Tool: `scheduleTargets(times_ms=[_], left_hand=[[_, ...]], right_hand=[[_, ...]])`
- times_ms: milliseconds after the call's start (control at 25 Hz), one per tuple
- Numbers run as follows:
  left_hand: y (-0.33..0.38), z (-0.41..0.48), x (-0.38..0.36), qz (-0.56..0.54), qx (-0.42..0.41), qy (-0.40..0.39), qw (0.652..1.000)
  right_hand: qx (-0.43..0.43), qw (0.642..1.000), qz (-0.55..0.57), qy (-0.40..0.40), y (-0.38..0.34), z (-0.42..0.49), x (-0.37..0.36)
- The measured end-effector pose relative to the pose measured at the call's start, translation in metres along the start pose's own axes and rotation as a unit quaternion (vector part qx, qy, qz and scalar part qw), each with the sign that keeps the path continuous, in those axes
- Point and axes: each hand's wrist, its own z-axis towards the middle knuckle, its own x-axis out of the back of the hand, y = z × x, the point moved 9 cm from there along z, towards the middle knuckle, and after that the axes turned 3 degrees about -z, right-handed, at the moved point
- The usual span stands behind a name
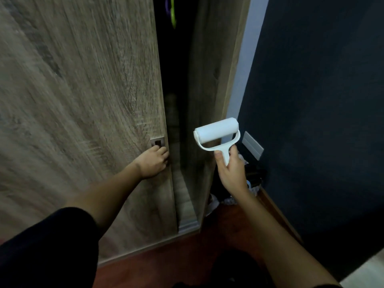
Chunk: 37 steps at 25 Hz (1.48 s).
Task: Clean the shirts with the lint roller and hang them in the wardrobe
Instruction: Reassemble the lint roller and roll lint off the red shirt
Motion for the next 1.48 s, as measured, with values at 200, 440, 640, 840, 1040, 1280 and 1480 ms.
scheduleTargets(times_ms=[200, 440, 640, 840, 1040, 1280, 1480], left_hand=[[-0.022, -0.089, -0.021, -0.009, 0.045, -0.042, 0.998], [-0.043, -0.187, -0.053, -0.039, 0.100, -0.119, 0.987], [-0.057, -0.250, -0.075, -0.028, 0.148, -0.151, 0.977], [-0.068, -0.297, -0.091, -0.032, 0.186, -0.186, 0.964], [-0.072, -0.329, -0.109, -0.067, 0.200, -0.271, 0.939], [-0.081, -0.359, -0.119, -0.095, 0.248, -0.354, 0.896], [-0.082, -0.355, -0.107, -0.112, 0.260, -0.329, 0.901]], right_hand=[[0.018, 0.999, 0.019, -0.025, -0.046, -0.020, -0.056], [0.037, 0.998, 0.021, -0.046, -0.091, -0.032, -0.107], [0.053, 0.996, 0.029, -0.064, -0.112, -0.039, -0.138], [0.062, 0.995, 0.030, -0.077, -0.124, -0.040, -0.158], [0.074, 0.993, 0.031, -0.083, -0.138, -0.037, -0.170], [0.081, 0.992, 0.039, -0.091, -0.150, -0.036, -0.181], [0.086, 0.991, 0.041, -0.095, -0.155, -0.035, -0.185]])
